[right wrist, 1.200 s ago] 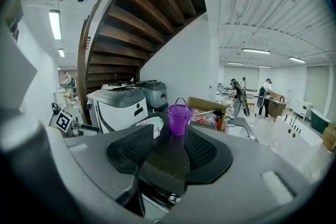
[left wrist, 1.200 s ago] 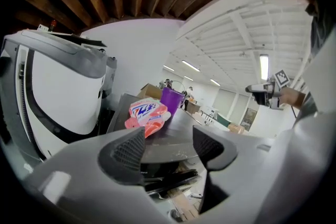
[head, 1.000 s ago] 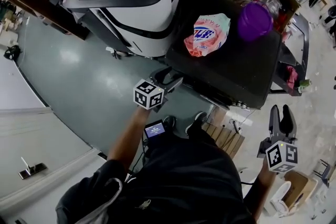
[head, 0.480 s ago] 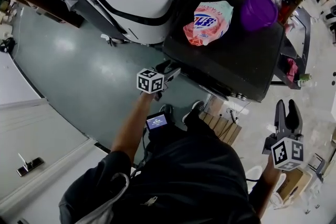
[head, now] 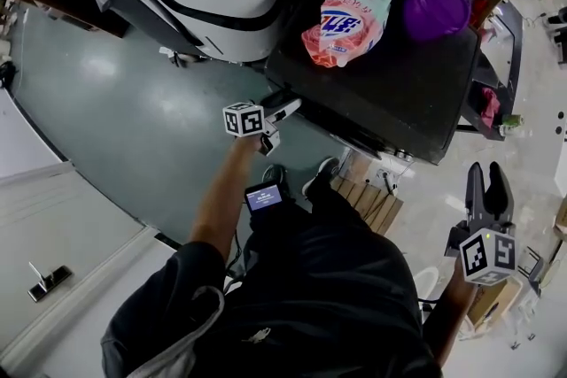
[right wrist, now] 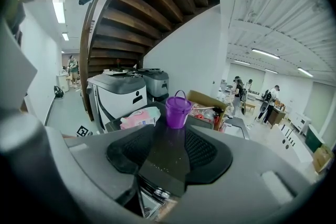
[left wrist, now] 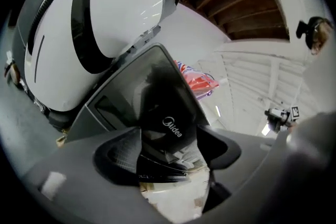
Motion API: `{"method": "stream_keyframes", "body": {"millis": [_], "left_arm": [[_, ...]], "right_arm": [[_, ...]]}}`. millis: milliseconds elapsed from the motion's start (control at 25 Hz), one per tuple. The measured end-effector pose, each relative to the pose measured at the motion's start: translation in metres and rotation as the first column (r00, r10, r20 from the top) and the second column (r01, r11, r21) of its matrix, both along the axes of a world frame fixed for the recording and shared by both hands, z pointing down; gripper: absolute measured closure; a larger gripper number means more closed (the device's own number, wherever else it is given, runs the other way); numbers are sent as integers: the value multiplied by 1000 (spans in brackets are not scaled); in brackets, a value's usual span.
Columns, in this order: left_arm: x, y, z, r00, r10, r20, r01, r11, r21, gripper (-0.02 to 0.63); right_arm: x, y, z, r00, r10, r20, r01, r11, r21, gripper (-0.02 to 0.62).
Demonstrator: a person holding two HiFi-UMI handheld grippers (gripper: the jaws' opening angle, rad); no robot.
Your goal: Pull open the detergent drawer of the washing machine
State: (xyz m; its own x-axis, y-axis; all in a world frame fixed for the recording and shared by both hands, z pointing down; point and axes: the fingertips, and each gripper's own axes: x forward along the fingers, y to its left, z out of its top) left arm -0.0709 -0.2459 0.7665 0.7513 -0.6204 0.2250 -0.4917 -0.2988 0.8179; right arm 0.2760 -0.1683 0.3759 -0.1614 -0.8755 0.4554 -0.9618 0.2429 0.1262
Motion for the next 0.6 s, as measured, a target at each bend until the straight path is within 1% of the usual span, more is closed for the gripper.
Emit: {"method": "stream_keyframes", "body": {"millis": [160, 200, 240, 280, 360, 480, 520, 560, 600], "left_arm": [[-4, -2, 10, 998, -16, -62, 15, 1000, -14, 244], [-6, -1, 15, 997, -23, -73, 22, 999, -25, 210], [-6, -1, 18, 996, -28, -87, 26, 999, -32, 210], [-5, -1, 20, 993, -30, -112, 26, 999, -33, 210], [-1, -1, 17, 982, -26, -185, 21, 999, -29, 210], [6, -9, 4, 964, -17, -264, 21, 1000, 12, 210], [10, -11, 0, 960, -7, -281, 15, 1000, 27, 200], [12, -12, -1, 958, 3, -288, 9, 999, 39, 184], [13, -13, -2, 957, 9, -290, 5, 999, 47, 183]], "right_arm": [[4, -2, 3, 1000, 10, -3, -10, 1000, -14, 428], [5, -2, 4, 1000, 12, -4, -12, 1000, -18, 428], [7, -3, 5, 1000, 14, -5, -14, 1000, -22, 430], [7, -3, 7, 1000, 15, -5, -15, 1000, -26, 430], [9, -3, 10, 1000, 17, -5, -17, 999, -35, 430], [12, -3, 14, 1000, 21, -8, -22, 999, -48, 430], [13, -3, 15, 1000, 24, -11, -25, 998, -53, 428], [15, -3, 17, 1000, 28, -14, -28, 998, -59, 430], [17, -2, 18, 999, 31, -16, -32, 997, -64, 430]]}}
